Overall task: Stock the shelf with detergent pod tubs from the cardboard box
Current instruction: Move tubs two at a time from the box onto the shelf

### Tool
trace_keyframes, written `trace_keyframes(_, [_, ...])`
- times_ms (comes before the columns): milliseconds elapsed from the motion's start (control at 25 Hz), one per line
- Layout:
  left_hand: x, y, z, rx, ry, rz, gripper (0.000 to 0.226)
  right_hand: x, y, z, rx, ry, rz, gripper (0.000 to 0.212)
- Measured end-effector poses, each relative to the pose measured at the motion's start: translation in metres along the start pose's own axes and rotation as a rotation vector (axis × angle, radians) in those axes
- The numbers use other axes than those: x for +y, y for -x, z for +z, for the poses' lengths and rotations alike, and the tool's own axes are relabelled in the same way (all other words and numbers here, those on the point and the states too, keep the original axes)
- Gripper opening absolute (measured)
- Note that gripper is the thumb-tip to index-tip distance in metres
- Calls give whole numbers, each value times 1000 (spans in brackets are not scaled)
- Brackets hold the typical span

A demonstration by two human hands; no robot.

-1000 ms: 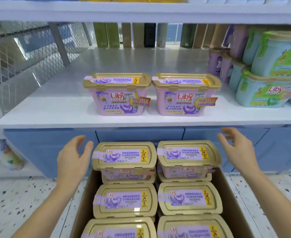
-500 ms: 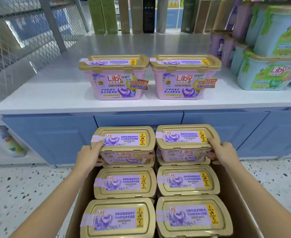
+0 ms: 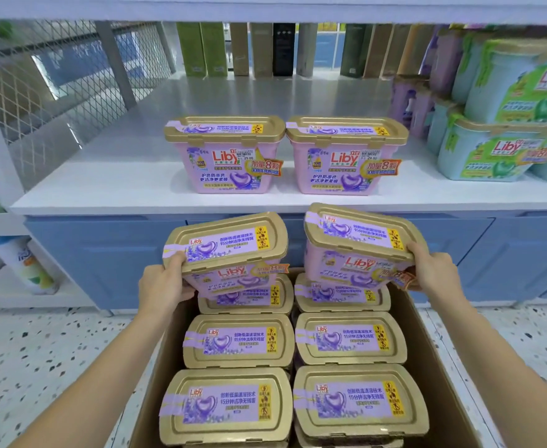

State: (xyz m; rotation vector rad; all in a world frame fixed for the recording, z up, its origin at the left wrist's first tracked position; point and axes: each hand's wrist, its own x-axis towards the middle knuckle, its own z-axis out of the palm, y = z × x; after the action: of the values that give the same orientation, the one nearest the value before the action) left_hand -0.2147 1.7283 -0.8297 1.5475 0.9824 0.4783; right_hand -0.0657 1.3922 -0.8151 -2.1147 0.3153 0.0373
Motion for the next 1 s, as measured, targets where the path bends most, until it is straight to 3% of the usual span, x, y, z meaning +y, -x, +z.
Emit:
trace_keyframes(160, [47, 2, -24, -10, 59, 98, 28, -48, -3, -35, 65, -21, -131, 64])
trace_keyframes(440, [127, 7, -48, 27, 116, 231, 27, -144, 3, -80, 95, -96, -251, 45])
trace_keyframes(520, [151, 8, -52, 34, 133, 255, 26, -166, -1, -87, 93, -106, -262, 51])
trace_keyframes(640, [185, 5, -52, 32, 163, 291, 26, -194, -20, -91, 102, -117, -313, 70])
trace_keyframes(1000, [251, -41, -15, -23, 121, 290, 44, -234, -46, -67, 155, -45, -365, 64])
